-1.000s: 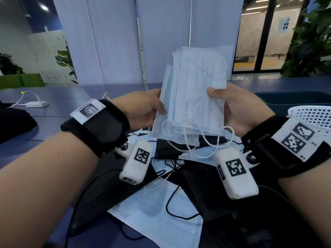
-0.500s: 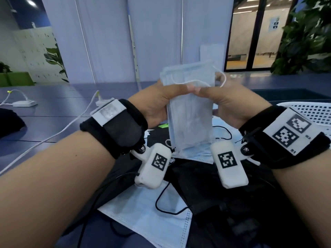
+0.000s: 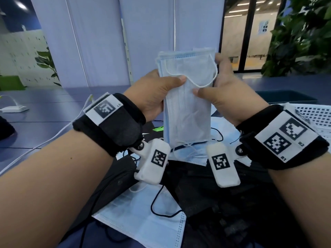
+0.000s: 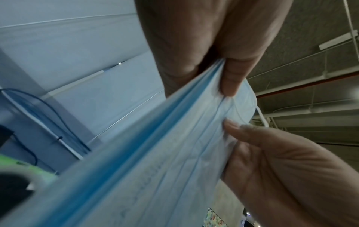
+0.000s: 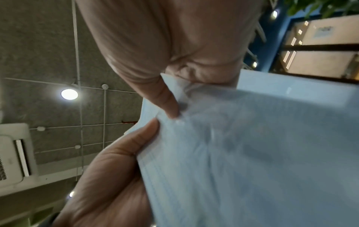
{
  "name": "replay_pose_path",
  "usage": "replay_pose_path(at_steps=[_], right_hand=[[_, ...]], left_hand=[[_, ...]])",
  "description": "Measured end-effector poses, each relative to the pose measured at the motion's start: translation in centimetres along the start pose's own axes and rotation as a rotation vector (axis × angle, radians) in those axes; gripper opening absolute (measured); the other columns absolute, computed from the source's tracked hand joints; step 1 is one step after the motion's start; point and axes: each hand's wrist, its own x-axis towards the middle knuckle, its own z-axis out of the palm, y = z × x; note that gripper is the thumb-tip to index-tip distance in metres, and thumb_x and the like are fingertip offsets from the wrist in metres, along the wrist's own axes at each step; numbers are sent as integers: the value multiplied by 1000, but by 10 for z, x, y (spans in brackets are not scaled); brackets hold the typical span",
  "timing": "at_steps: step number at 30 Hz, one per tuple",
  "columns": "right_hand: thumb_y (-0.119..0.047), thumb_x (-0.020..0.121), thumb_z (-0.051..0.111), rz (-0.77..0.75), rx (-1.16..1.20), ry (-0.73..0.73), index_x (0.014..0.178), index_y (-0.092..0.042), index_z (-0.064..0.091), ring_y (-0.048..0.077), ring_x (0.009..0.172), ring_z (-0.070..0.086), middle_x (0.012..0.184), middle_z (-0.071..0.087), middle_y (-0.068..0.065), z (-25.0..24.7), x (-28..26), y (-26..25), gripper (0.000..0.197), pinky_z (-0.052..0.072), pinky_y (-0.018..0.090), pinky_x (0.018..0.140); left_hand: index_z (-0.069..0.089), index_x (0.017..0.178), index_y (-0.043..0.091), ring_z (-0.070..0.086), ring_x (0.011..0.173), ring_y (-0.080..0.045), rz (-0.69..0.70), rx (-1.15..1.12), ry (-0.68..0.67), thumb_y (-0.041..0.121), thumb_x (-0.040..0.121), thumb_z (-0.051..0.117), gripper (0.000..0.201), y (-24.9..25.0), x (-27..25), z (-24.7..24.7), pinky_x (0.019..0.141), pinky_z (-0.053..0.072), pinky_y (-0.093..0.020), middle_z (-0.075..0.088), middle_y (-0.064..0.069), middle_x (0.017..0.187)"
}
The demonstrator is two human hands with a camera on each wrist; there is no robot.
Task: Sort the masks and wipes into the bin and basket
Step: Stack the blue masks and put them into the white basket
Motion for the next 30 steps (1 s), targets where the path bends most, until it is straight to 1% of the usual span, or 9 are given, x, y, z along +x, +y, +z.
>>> replay_pose_path(at_steps=[4,8,10,13,16,18,21,25,30], right_hand=[[-15,82,68,-173,-166,12,138,-37,17,6,108,56,121,50,-1,-16,-13,-28,78,51,21,84],[-30,83,64,-155,-467,-159,133,-47,32,1,122,40,133,39,-17,-21,-26,-56,61,38,25,98],[-34,86,60,-101,-634,-239,127,-41,45,3,108,54,122,53,-16,-19,-26,-60,45,45,24,92],[-28,90,55,-89,-817,-197,103,-28,57,0,78,55,93,59,-13,-17,-23,-49,13,41,8,64],[-25,91,54,-93,-780,-62,97,-19,56,11,79,53,88,57,-4,-32,-19,-33,9,40,20,62],[-26,93,52,-52,-683,97,100,-19,53,10,74,50,82,52,-6,-49,-15,-28,11,38,21,62],[-25,95,47,17,-587,385,104,-26,44,0,66,43,79,44,-13,-82,-15,-25,10,35,15,56],[-18,95,42,73,-621,585,116,-20,40,14,70,47,93,48,-1,-126,-31,-24,22,34,10,44],[-19,86,55,258,-697,588,110,-26,32,34,81,58,93,49,2,-181,-52,-13,34,47,35,69]], left_hand=[[50,132,0,58,117,-34,-26,90,-43,8,78,55,55,3,-4,0,97,49,-43,59,-19,128],[56,125,9,62,112,-21,-74,297,-193,15,79,59,47,5,-10,12,98,49,-37,66,-8,119],[59,118,13,66,102,-13,-108,361,-277,10,80,62,38,0,-14,20,90,52,-29,70,2,106],[61,108,12,68,93,-12,-271,350,-369,-4,79,65,34,-10,-18,24,78,56,-25,72,2,97],[63,107,16,68,96,-19,-345,605,-368,5,85,64,24,-15,-20,24,84,56,-29,71,-3,105],[65,104,20,69,84,-17,-318,736,-276,14,89,62,17,-15,-16,24,75,55,-26,72,-2,99],[60,108,11,65,62,-11,-311,533,-183,8,93,55,16,-15,-2,35,53,54,-21,67,-4,90],[59,96,16,59,54,-6,-243,426,-27,10,93,57,7,-17,28,70,50,52,-20,61,-1,81],[52,88,17,49,64,-12,-210,474,13,12,94,56,9,-29,66,123,64,45,-27,54,-4,82]])
